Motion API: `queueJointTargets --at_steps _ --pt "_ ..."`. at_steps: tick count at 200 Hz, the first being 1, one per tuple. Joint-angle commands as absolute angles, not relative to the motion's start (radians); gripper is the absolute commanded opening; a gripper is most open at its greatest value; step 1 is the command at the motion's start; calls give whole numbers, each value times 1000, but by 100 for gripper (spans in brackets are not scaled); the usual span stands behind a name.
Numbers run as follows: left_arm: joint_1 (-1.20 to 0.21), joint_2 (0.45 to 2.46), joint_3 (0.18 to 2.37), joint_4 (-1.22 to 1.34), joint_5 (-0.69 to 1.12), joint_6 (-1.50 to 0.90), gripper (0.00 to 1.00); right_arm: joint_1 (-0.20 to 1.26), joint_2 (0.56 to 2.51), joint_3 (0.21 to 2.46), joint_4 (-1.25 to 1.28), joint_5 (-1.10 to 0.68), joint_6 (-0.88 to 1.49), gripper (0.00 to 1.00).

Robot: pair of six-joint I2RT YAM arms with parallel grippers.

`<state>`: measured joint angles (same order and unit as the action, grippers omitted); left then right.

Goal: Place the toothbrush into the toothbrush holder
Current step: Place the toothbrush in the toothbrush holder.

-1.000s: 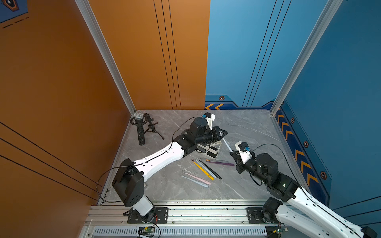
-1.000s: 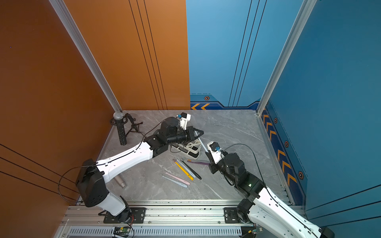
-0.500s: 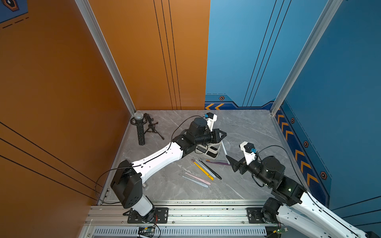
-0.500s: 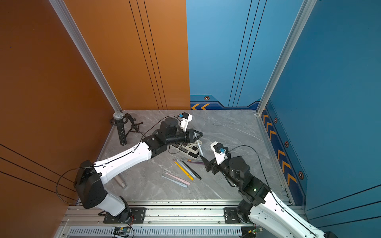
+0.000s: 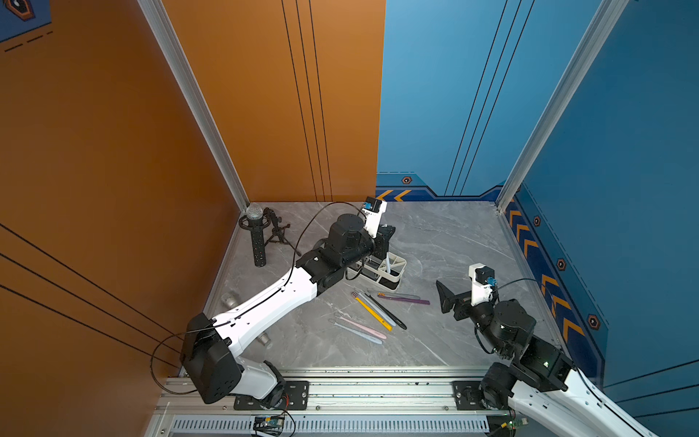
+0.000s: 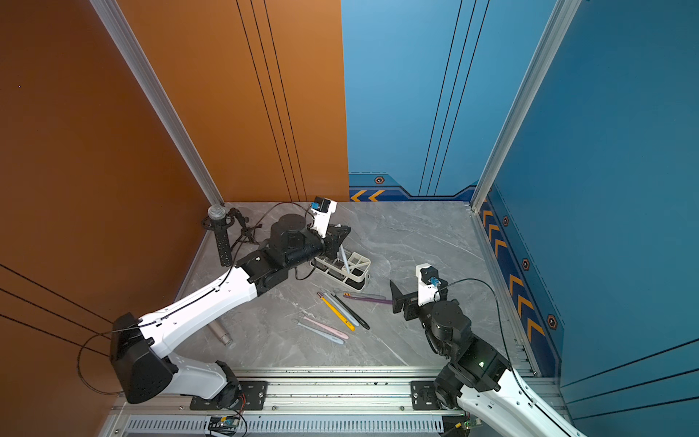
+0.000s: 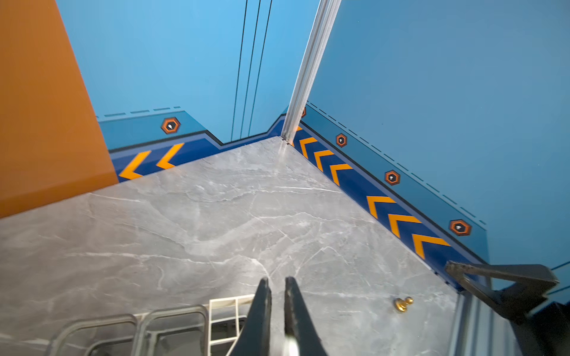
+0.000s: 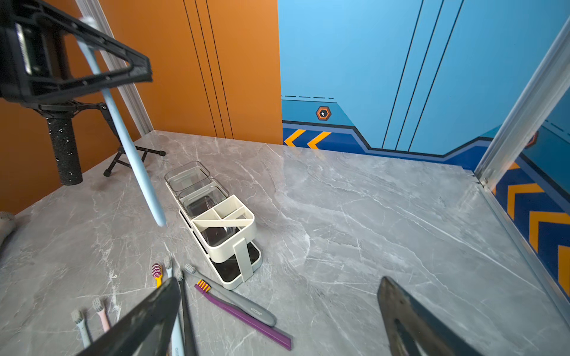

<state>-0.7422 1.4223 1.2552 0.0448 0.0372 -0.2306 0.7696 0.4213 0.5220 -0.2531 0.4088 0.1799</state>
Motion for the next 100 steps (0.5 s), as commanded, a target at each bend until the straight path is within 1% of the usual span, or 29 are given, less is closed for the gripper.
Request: queueJointTargets --at_steps 1,26,66,100 --pt "-738 1445 1221 168 -24 -99 0 765 400 469 -294 447 260 100" --pt "-742 1487 1193 293 11 -71 0 765 376 428 -294 449 276 100" --pt "-746 1567 1206 344 13 -56 0 751 303 411 -315 453 270 100" --pt "-744 1634 1238 361 -1 -30 0 738 285 428 -381 432 261 100"
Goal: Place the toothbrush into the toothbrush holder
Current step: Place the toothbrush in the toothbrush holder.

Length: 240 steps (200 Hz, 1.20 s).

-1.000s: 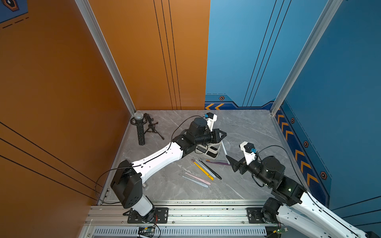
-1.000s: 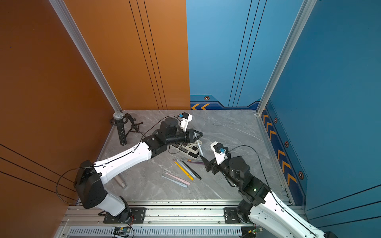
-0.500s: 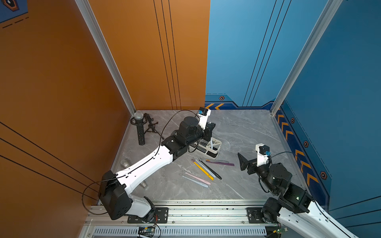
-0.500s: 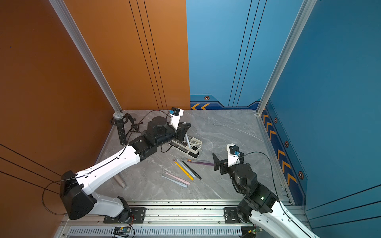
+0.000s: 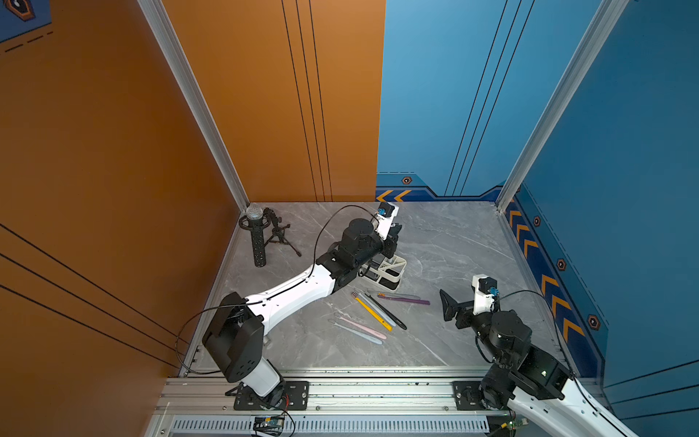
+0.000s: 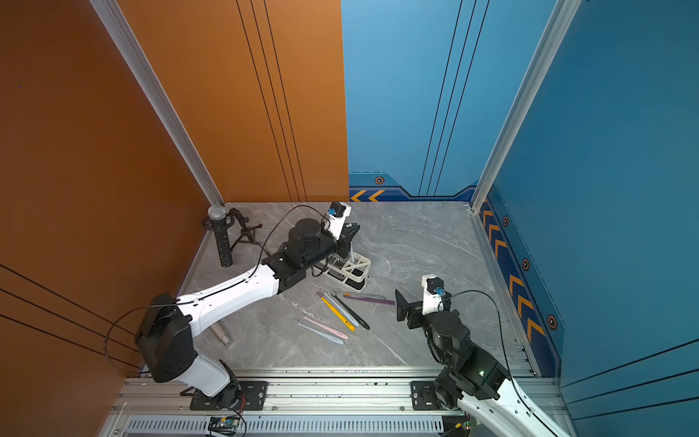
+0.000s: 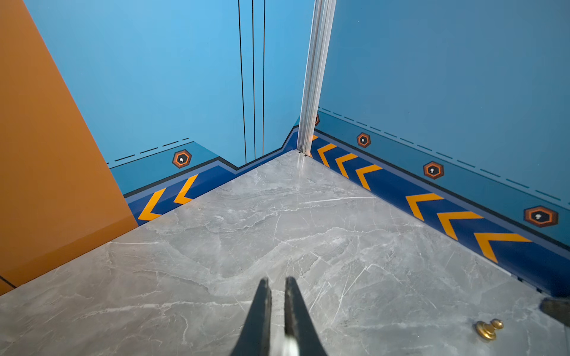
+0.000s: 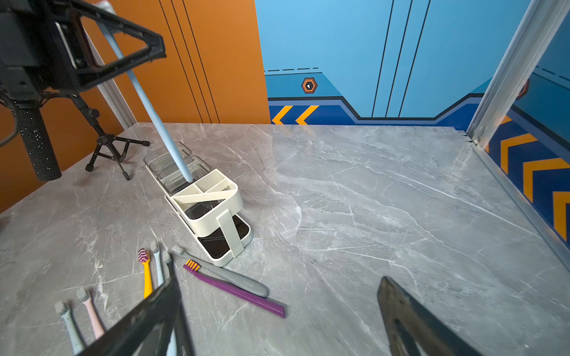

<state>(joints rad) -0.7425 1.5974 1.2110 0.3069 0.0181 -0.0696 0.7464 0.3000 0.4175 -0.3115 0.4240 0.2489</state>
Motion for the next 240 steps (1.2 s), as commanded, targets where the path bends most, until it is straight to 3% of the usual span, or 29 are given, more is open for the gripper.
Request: queueJointTargets --at_steps 1,59,240 --pt "-745 1636 1238 361 -1 -29 0 737 285 429 -384 432 261 100" --pt "-723 1722 1255 362 14 -18 0 710 223 432 -484 447 251 100" --pt "-741 1878 1124 598 -79 36 0 655 188 417 -478 420 251 100"
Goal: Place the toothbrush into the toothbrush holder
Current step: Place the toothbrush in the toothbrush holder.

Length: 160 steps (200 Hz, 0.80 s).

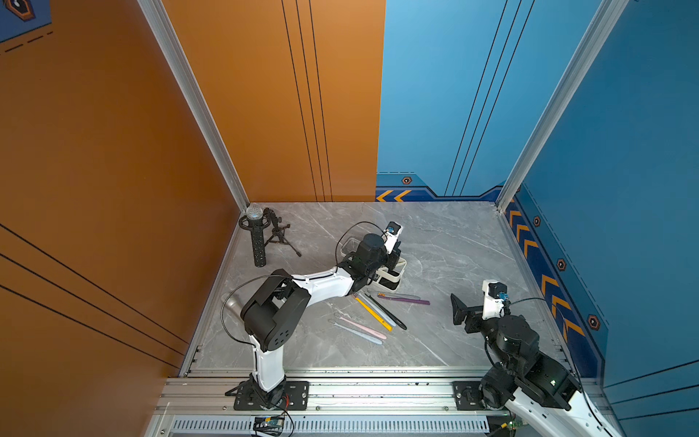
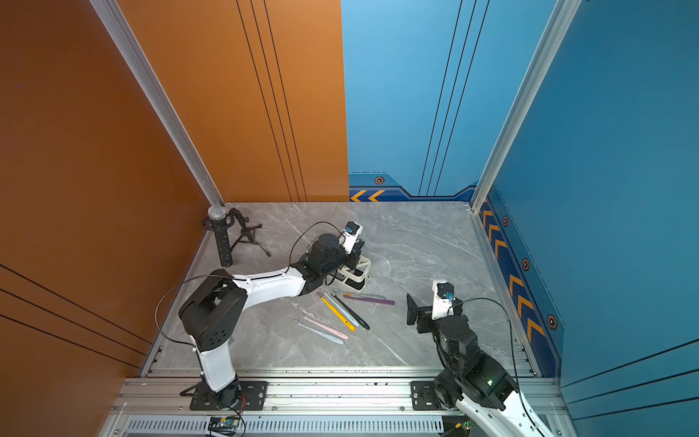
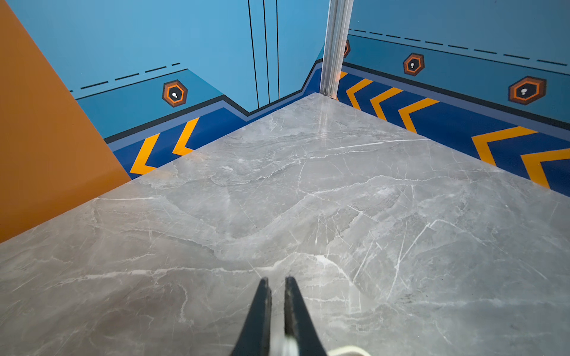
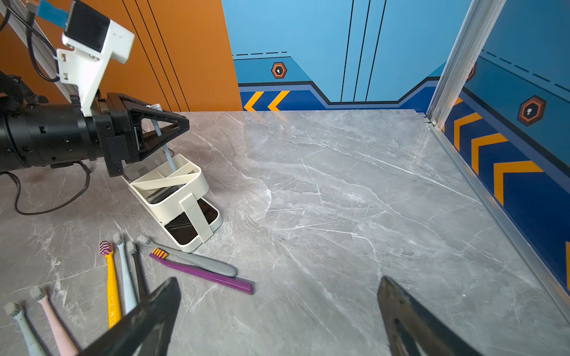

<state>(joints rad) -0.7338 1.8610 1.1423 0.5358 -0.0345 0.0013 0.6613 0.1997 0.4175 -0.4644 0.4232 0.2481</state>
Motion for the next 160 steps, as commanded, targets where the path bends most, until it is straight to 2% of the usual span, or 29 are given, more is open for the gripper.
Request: queueJointTargets --at_steps 1,74,85,128,160 --pt "-740 1878 1124 598 -80 37 0 654 188 418 -478 420 250 100" --pt "-750 1911 1124 611 -85 46 0 646 188 417 -476 413 249 100" --pt "-750 1904 1117 612 -82 47 6 646 193 417 -476 412 249 100" --pt "-756 1875 1104 612 -86 41 0 641 206 419 -475 410 246 100" --pt "-755 1878 1106 612 -81 25 0 637 204 419 -475 403 245 100"
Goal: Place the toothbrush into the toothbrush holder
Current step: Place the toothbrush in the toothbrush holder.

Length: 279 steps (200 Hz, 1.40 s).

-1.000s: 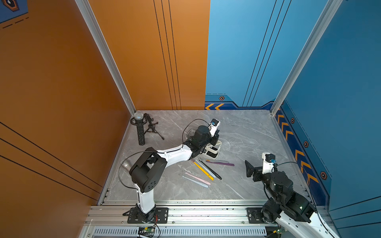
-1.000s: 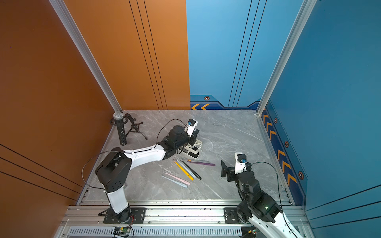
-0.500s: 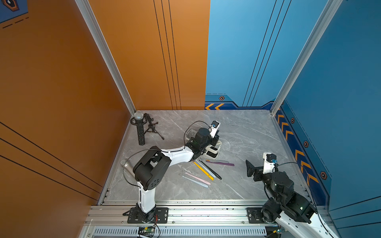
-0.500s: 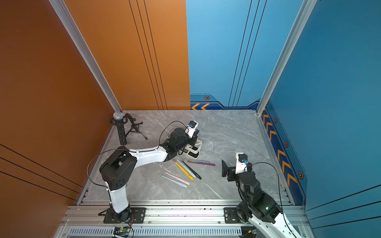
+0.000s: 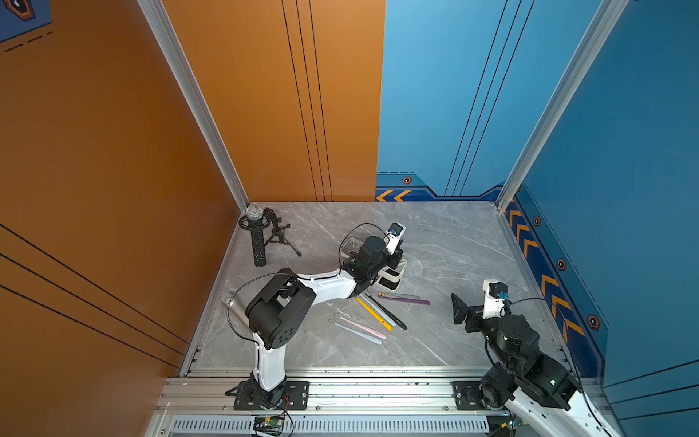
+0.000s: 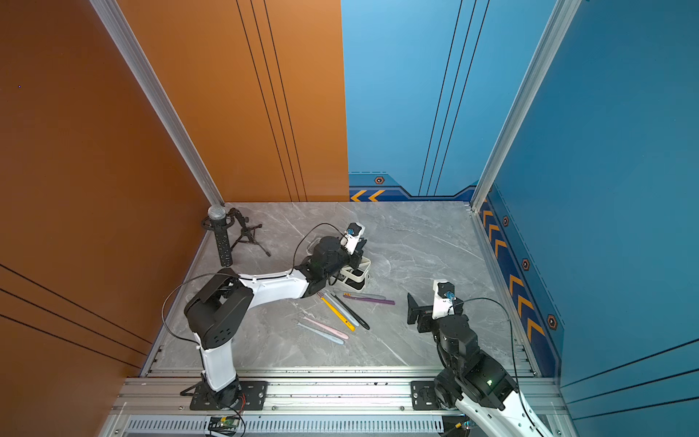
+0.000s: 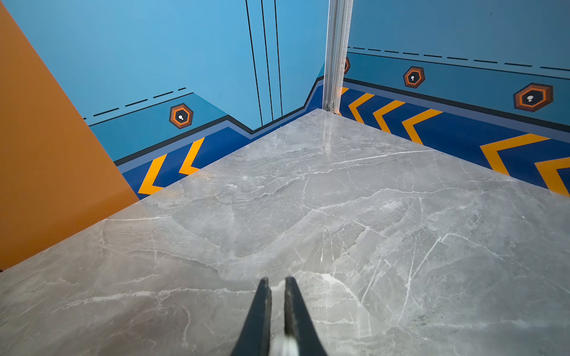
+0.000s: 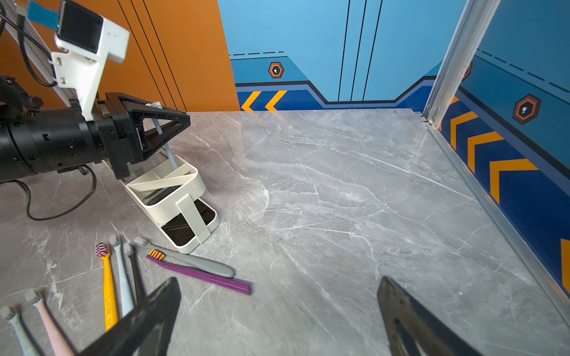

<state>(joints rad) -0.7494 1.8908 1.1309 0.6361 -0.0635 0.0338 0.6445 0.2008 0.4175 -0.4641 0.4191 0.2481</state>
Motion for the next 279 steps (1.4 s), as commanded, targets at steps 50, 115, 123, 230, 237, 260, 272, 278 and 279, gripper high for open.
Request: queueJointTargets --at_steps 50,115,123,230,237,260,272,278,279 --pt "-755 1878 1102 618 -64 -3 0 631 209 419 -472 396 245 100" --pt "-756 1870 1093 618 -69 -26 0 623 216 420 -469 383 245 100" --pt "-757 1869 1090 618 -71 -28 0 623 216 420 -469 381 244 100" --pt "-771 1850 1061 618 -86 -52 0 606 225 420 -463 367 241 100" --pt "-773 1845 1057 618 -87 -48 0 607 225 420 -462 365 242 100" --pt "-795 1829 1048 617 -129 -15 0 602 225 420 -461 359 241 100" --pt "-800 1837 1048 617 -135 -10 0 600 225 419 -460 358 242 100" --pt "-800 1843 1050 616 -135 -10 0 601 225 420 -460 359 241 100" --pt "-800 1844 1050 617 -135 -10 0 600 225 420 -460 359 241 100"
